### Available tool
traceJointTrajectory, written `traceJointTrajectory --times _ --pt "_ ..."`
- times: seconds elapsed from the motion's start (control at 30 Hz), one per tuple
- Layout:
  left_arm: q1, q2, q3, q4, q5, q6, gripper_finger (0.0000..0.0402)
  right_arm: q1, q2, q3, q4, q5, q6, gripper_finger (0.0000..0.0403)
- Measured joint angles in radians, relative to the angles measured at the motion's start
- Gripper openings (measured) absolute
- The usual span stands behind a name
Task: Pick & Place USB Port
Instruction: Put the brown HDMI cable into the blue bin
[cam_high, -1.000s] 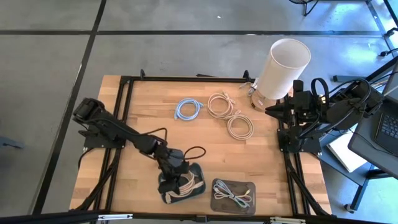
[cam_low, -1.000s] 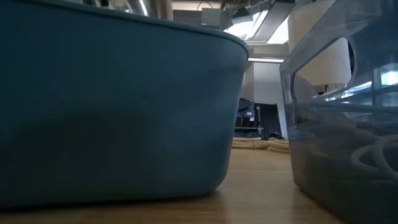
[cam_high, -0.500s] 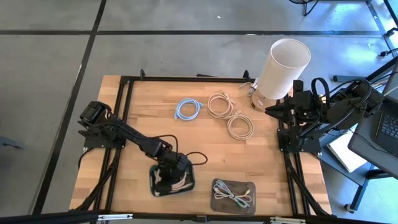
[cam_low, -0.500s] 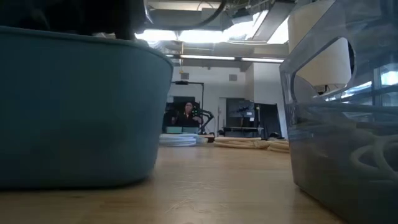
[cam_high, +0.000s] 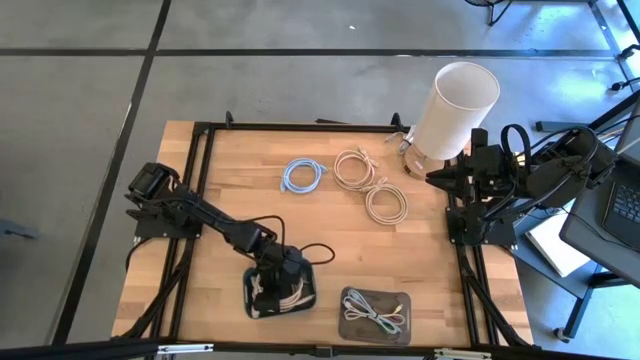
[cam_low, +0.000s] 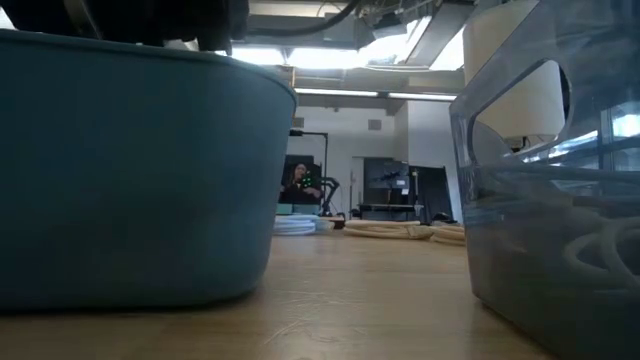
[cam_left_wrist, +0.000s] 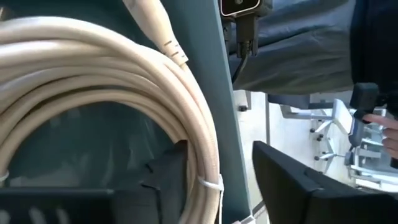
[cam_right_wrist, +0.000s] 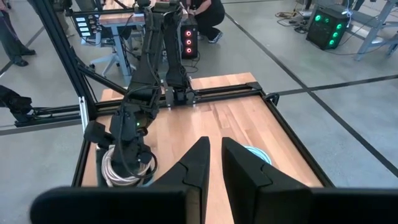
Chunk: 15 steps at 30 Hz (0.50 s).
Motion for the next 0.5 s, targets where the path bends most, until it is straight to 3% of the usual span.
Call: traceJointTrajectory --times 0.2,0.37,0.5 --pt "0.003 -0.017 -0.001 0.043 0.033 -0.112 0.0217 0.0 0.0 0.0 0.003 0.0 0.0 0.0045" --pt "0.007 -0.074 -0.001 0.189 0.054 -0.206 0.0219 0.0 0.0 0.0 0.003 0.0 0.0 0.0045" --pt "0.026 -0.142 -0.001 0.194 0.016 -0.216 0.0217 0.0 0.0 0.0 0.004 0.0 0.001 0.0045"
